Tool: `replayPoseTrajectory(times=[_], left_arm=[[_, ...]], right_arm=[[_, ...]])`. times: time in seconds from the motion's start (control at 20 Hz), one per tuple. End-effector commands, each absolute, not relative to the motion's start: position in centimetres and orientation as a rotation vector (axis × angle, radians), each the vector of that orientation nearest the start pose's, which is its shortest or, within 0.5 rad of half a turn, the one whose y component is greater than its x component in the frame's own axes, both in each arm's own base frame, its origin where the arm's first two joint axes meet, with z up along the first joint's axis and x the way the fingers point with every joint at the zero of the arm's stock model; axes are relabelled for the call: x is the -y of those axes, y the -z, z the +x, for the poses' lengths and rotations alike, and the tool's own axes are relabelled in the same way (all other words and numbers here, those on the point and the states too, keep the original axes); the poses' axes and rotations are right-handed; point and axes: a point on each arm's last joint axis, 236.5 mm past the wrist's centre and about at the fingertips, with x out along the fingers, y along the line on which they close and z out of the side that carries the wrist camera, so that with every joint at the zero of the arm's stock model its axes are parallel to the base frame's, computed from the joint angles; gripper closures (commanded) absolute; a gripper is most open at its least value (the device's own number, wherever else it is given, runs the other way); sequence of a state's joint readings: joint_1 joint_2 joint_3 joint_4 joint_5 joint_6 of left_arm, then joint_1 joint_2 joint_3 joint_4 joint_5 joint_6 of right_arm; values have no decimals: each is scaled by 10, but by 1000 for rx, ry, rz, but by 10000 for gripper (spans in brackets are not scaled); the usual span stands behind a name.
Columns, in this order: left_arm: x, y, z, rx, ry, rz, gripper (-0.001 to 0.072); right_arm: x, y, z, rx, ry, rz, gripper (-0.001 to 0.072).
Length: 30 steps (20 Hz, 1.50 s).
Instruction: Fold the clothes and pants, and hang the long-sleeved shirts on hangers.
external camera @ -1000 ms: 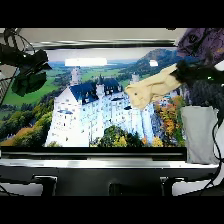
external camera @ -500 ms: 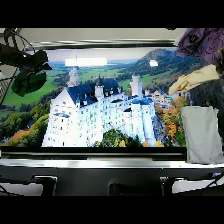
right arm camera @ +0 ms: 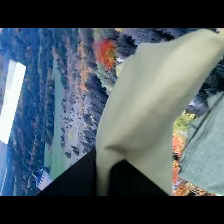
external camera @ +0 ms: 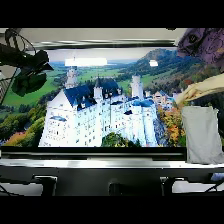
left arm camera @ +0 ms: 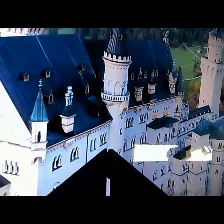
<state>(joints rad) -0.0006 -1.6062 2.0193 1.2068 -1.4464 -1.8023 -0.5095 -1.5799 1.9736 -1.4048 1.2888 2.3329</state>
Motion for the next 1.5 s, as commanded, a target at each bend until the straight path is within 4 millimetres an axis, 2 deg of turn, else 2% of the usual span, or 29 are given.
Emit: replayPoseTrajectory(times=[0.0, 0.15, 0.35, 0.6, 0.85, 1.1, 1.45], left_arm=[[91, -174, 485, -1082, 215, -450, 687], [97, -175, 481, -1098, 240, -465, 688], [104, -177, 479, -1101, 266, -482, 687], [110, -179, 474, -1117, 293, -496, 687], [113, -180, 474, -1117, 306, -505, 687], [113, -180, 474, -1117, 307, -505, 687], [113, -180, 474, -1117, 306, -505, 687]], right_arm=[[220, -188, 449, -690, 727, 1056, 683], [213, -184, 433, -750, 763, 1066, 683], [209, -168, 400, -881, 853, 1042, 682], [218, -154, 346, -1070, 991, 896, 681], [233, -151, 309, -1146, 1088, 759, 679], [222, -113, 266, -1280, 1160, 721, 679], [195, -46, 197, -1330, 1282, 737, 679]])
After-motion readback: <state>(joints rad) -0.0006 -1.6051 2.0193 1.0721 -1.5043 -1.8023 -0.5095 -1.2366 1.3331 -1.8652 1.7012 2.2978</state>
